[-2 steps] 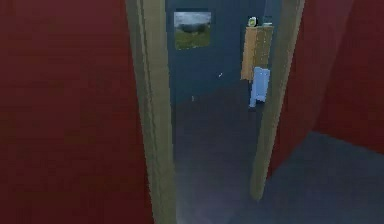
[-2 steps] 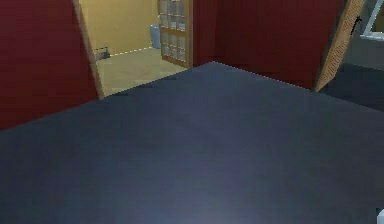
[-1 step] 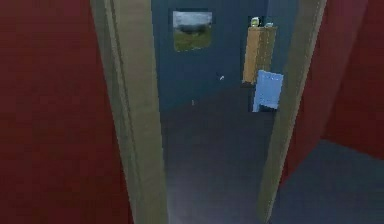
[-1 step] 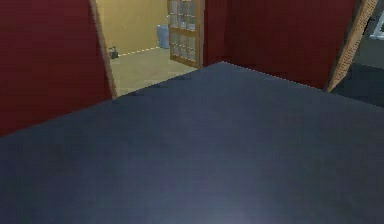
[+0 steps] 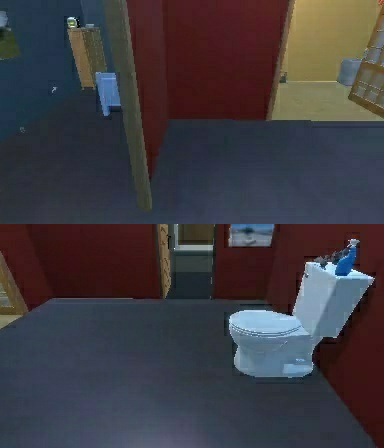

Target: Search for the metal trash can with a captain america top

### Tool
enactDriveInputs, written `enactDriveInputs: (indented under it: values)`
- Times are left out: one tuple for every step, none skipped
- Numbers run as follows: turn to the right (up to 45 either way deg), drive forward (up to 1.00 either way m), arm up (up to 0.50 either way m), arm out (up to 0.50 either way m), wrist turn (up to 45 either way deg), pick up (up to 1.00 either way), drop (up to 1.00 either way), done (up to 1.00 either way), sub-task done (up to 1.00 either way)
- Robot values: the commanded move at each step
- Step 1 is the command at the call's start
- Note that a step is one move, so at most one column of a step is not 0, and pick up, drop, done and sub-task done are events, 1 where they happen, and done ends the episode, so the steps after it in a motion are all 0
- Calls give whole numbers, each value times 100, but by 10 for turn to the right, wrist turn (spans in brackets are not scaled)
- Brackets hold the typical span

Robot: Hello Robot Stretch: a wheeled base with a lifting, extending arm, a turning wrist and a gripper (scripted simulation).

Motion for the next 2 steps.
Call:
enactDriveInputs:
  values:
    - [450, 0, 0, 0, 0, 0, 0, 0, 0]
    - [450, 0, 0, 0, 0, 0, 0, 0, 0]
